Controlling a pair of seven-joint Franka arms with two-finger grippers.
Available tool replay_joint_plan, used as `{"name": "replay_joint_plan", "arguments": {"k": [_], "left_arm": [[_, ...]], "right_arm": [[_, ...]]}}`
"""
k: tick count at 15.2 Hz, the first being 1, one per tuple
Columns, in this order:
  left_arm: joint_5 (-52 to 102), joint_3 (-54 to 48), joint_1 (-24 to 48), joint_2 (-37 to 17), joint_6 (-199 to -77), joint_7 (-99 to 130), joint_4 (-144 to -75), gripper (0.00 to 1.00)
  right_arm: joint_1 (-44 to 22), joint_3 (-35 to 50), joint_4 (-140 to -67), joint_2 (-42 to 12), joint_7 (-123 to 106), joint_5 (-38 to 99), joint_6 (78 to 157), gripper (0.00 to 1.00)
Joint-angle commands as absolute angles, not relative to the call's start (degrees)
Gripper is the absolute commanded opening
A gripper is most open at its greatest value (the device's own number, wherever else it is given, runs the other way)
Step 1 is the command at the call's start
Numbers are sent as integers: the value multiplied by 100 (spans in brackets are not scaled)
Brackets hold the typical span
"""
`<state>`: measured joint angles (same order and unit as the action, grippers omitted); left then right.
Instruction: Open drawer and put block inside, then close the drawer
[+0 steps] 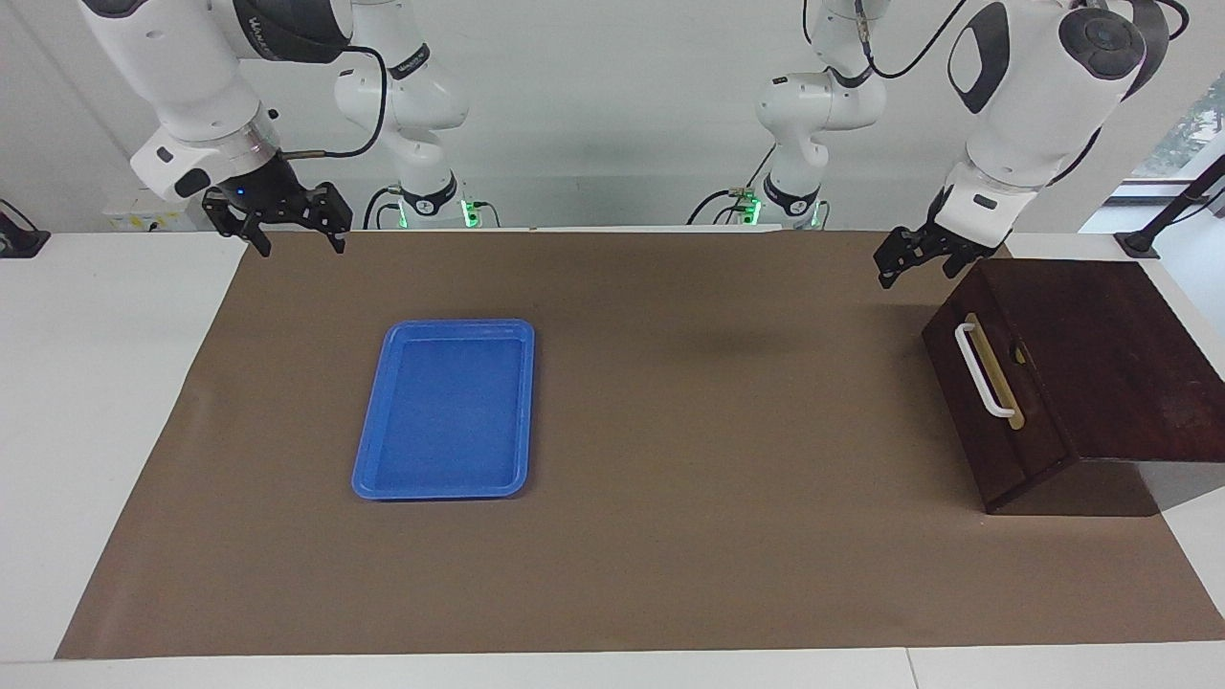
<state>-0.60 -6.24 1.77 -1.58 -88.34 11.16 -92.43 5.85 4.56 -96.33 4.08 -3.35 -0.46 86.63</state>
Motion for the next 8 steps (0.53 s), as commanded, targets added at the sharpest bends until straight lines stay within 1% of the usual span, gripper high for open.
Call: {"name": "replay_joint_plan", "arguments": {"k": [1,8], "left_arm": [[9,-642,149,70,-8886,976,-9475,100],[0,-650,167,70,-8868,457,-9492,100]], "right_arm": [[686,527,-9659,475,-439,-114,8596,100],[686,527,-9659,475,-439,-123,8596,100]]}}
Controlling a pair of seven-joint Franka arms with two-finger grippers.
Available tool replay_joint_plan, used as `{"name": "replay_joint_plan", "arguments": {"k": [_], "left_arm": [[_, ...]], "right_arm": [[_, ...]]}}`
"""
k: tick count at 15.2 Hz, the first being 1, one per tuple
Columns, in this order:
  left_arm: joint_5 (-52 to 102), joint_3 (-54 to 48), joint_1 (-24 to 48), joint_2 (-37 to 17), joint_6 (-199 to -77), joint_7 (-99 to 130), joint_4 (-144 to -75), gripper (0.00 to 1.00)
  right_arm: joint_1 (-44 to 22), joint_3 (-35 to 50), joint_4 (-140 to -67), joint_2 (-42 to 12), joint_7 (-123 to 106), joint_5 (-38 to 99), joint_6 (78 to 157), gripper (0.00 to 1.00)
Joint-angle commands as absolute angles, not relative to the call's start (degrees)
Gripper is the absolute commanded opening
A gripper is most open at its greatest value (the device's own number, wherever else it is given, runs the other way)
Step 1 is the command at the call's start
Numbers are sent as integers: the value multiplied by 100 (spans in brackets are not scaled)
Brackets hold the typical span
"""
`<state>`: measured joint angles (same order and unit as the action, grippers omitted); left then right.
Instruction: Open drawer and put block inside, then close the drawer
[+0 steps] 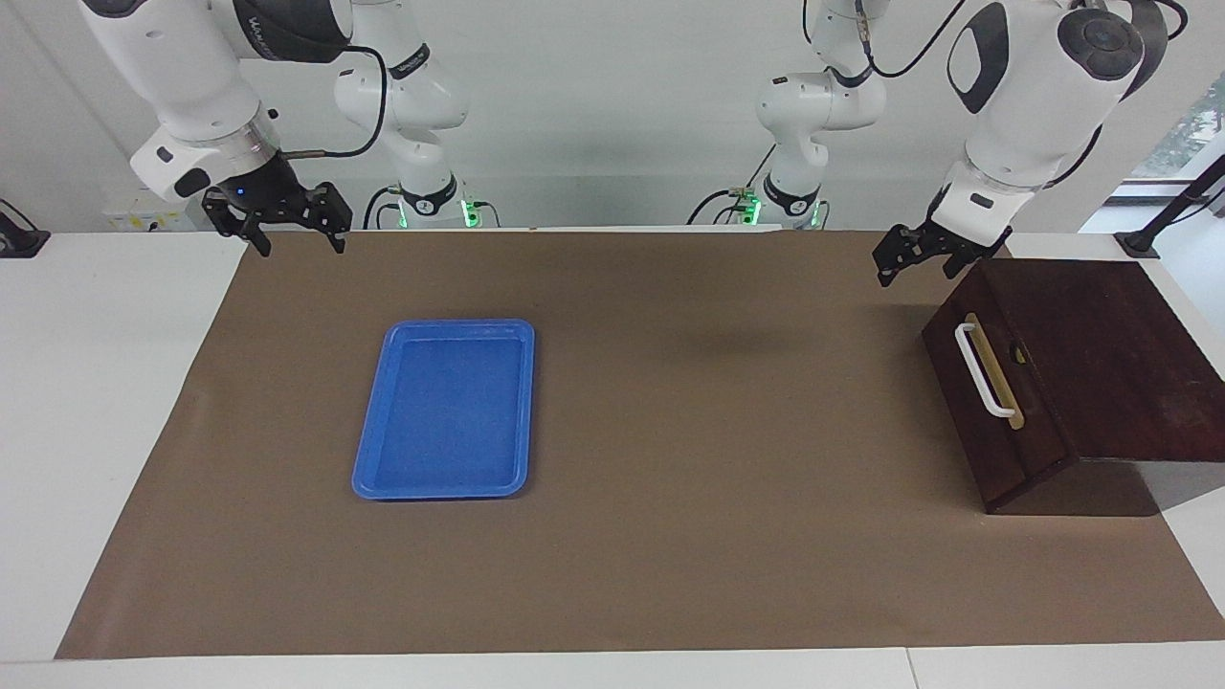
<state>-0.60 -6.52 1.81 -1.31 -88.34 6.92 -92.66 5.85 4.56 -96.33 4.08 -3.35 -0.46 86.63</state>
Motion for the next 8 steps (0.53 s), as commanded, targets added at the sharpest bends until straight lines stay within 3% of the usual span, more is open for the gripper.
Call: {"name": "replay_joint_plan", "arguments": {"k": [1,8], "left_arm": [[0,-650,167,70,-8851,422,-9501,100],[0,-642,185,79,-8868,-123,-9527,100]], "right_arm": [[686,527,-9659,475,-439,-114,8596,100],[686,527,-9659,475,-439,-114,8596,100]]}}
